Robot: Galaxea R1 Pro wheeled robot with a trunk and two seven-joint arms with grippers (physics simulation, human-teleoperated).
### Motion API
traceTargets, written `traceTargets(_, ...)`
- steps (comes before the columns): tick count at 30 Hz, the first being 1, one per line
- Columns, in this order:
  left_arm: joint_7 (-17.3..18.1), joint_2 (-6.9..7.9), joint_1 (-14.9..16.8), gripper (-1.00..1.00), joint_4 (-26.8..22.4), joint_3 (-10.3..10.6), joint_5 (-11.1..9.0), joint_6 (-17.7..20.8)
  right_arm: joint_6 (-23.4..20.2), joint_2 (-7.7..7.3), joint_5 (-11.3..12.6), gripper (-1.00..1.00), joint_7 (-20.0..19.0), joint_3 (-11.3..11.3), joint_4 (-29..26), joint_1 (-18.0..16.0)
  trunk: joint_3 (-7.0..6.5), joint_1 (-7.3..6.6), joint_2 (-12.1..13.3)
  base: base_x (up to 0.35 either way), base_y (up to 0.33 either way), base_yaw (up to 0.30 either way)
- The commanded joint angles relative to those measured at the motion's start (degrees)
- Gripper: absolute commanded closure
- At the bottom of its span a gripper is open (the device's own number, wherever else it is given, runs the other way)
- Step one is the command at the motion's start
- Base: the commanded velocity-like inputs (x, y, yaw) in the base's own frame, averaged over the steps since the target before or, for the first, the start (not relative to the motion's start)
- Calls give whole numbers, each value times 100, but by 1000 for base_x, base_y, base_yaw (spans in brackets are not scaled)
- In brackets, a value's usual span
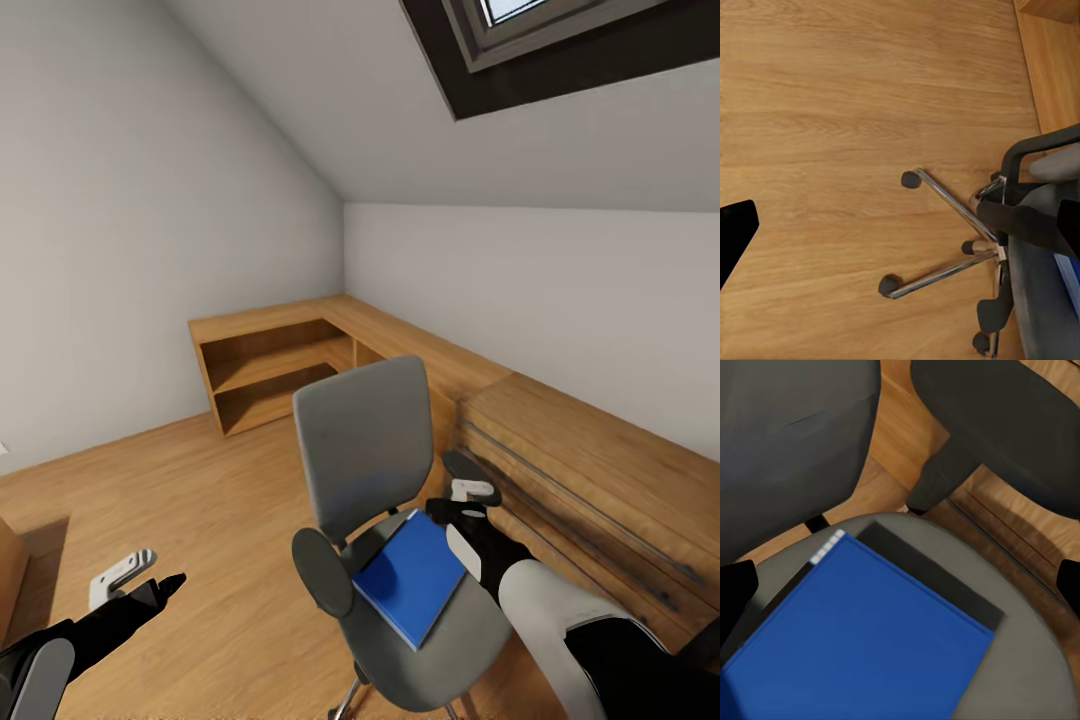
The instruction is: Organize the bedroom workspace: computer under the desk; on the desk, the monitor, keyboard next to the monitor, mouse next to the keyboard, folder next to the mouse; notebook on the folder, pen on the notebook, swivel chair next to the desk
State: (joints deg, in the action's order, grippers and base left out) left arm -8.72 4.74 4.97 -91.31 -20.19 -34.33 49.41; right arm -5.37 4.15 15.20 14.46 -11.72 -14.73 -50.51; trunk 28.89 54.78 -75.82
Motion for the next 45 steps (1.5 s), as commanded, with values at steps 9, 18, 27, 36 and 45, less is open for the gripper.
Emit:
traceTargets(9,-51,1,4,-100,-5,-19,-65,25,-34,-2,45,-100,40,-49,-12,-2,86,0,-4,0,0,0)
traceTargets(18,-51,-9,4,-100,-1,-20,-65,23,-34,-2,39,-100,40,-53,-12,-2,167,0,-4,0,0,0)
traceTargets(27,-51,-8,4,-100,-4,-20,-65,19,-34,-2,36,-100,40,-57,-12,-2,247,0,-4,0,0,0)
traceTargets(36,-51,-8,4,-100,-1,-20,-65,16,-34,-2,36,-100,40,-62,-12,-2,327,0,-4,0,0,0)
traceTargets(45,-51,-8,4,-100,-1,-20,-71,16,-34,-2,36,-100,40,-67,-19,-2,407,0,-4,0,0,0)
